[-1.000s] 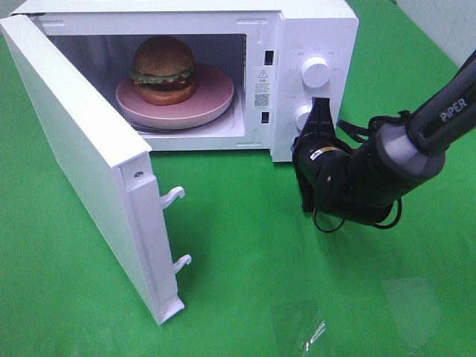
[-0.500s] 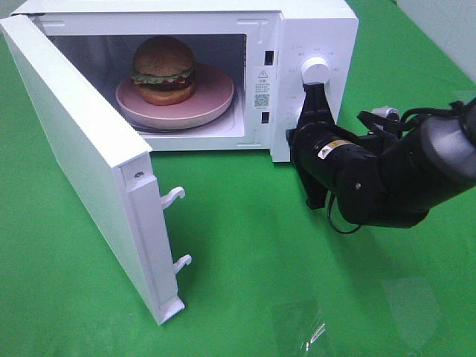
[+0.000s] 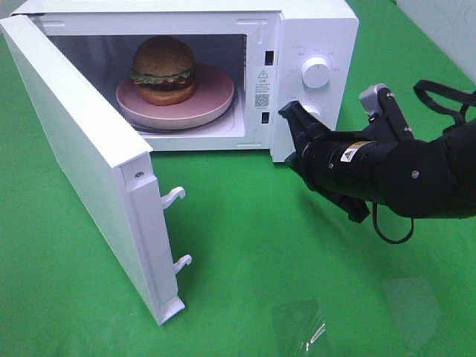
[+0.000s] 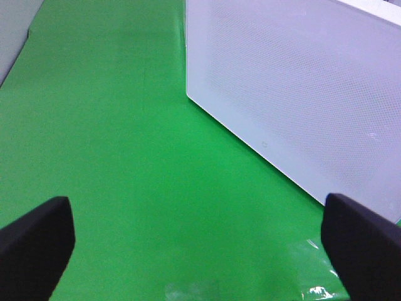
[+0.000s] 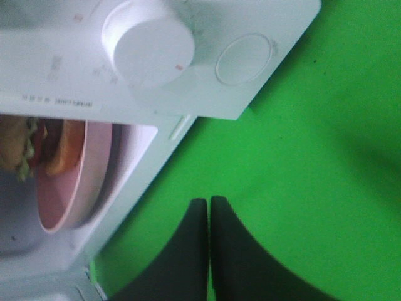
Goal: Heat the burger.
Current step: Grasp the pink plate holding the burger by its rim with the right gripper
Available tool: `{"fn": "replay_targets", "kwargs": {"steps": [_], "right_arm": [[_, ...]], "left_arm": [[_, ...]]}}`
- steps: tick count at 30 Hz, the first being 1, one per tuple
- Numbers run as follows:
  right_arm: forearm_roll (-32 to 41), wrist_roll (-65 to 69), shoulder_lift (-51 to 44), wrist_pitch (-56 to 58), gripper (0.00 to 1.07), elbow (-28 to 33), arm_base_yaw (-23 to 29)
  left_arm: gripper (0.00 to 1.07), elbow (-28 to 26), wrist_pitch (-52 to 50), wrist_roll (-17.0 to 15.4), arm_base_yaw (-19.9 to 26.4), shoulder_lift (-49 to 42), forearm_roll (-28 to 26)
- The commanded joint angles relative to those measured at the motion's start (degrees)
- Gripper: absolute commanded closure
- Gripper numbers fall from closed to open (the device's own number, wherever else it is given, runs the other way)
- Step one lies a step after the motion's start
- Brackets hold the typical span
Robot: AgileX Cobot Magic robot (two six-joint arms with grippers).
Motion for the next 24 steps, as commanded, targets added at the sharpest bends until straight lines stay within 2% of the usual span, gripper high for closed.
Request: {"fn": "replay_targets", "kwargs": {"steps": [1,2,6,13,14,17,19,24], "right_arm": [[-4.7,-13.12,-3.9,9.05,1.07,0.0,0.0],[-4.7,-13.12,-3.9,9.05,1.07,0.0,0.0],[-9.05,-20.45,-8.25,20.74,1.05,0.0,0.0],[-15.07,-21.31,-11.86,27.33,1.04,-0.06,0.0],[-18.11,-21.54,-13.18,31.17,1.04,-0.92,0.0],[-21.03,-21.54,-14.04,36.55,1.03,-2.23,0.0],[-26.99,-23.72,-14.15,47.44,1.03,-6.02,0.0],[-29.91,-30.42,-14.15,55.52,1.02,-9.45,-0.11]], "left_arm": [[0.07,0.17,-0.29,-0.23,-0.23,-0.4,-0.11],[0.07,0.17,-0.29,-0.23,-0.23,-0.4,-0.11],[0.07,0.17,-0.29,-0.23,-0.23,-0.4,-0.11],[0.07,0.17,-0.29,-0.23,-0.23,-0.4,-0.11],[0.07,0.17,-0.29,-0.23,-0.23,-0.4,-0.11],[0.07,0.17,-0.29,-0.23,-0.23,-0.4,-0.11],[0.07,0.17,-0.29,-0.23,-0.23,-0.4,-0.11],[0.07,0.17,-0.29,-0.23,-0.23,-0.4,-0.11]]}}
